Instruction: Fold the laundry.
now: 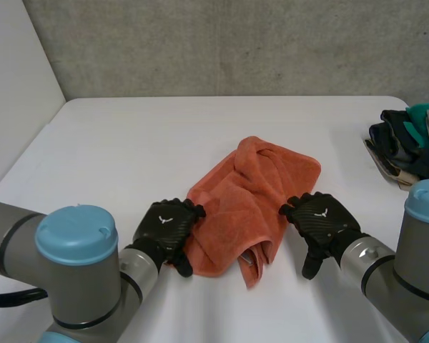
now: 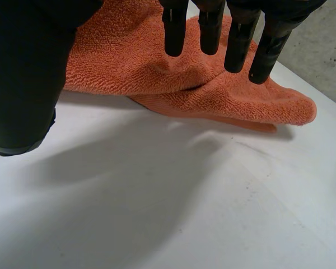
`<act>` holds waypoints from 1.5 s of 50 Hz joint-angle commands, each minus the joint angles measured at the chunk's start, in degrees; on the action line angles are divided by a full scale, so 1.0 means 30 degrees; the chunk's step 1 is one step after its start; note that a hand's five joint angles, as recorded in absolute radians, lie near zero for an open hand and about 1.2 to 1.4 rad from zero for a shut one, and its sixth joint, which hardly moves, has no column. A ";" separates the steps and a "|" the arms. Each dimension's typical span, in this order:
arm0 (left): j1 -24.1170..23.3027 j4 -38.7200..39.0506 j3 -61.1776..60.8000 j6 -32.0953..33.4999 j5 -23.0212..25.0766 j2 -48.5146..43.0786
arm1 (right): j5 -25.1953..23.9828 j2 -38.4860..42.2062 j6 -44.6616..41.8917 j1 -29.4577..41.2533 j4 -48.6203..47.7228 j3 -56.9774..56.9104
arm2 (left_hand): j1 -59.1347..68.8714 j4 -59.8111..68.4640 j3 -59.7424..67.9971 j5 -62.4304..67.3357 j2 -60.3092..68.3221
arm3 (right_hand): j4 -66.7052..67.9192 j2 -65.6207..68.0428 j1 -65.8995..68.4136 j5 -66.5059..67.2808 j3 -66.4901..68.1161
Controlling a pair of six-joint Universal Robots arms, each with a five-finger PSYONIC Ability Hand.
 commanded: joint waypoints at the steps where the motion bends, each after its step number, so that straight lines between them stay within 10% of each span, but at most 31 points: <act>1: -0.0110 0.0082 0.0208 0.2568 -0.0075 -0.0847 | -0.0023 0.0072 0.0172 -0.0035 -0.0040 0.0047 | 0.0623 0.1099 0.0953 0.1237 0.1053 | 0.0394 0.0563 0.0807 0.0312 0.0714; 27: -0.0139 0.0932 0.1351 0.3009 -0.0133 -0.2371 | -0.0023 0.0072 0.0172 -0.0064 -0.0187 0.0369 | 0.3592 0.4068 0.3922 0.4206 0.4022 | 0.0449 0.0618 0.0863 0.0367 0.0769; 40: -0.0081 0.1370 0.2375 0.3624 0.0013 -0.3220 | 0.0035 0.0072 0.0172 -0.0093 -0.0187 0.0398 | 2.0315 2.0791 2.0644 2.0929 2.0745 | 0.0561 0.0731 0.0975 0.0480 0.0882; 53: 0.0533 0.2016 0.3022 0.3566 -0.0133 -0.0031 | 0.0534 -0.0806 0.0259 -0.0064 0.0077 0.0340 | 2.0352 2.0828 2.0682 2.0967 2.0783 | 0.0677 0.0846 0.1090 0.0595 0.0997; 70: 0.1265 0.1840 0.0620 0.3361 -0.0104 0.2432 | 0.0564 0.2439 1.1596 0.2920 0.0165 -0.2967 | 2.0352 2.0828 2.0682 2.0967 2.0783 | 0.0502 0.0671 0.0915 0.0420 0.0822; 75: 0.2028 0.1782 0.0268 0.3302 0.0013 0.2697 | 0.0855 0.4346 1.0866 0.3715 -0.0069 -0.3965 | 2.0352 2.0828 2.0682 2.0967 2.0783 | 0.9948 1.0117 1.0362 0.9866 1.0269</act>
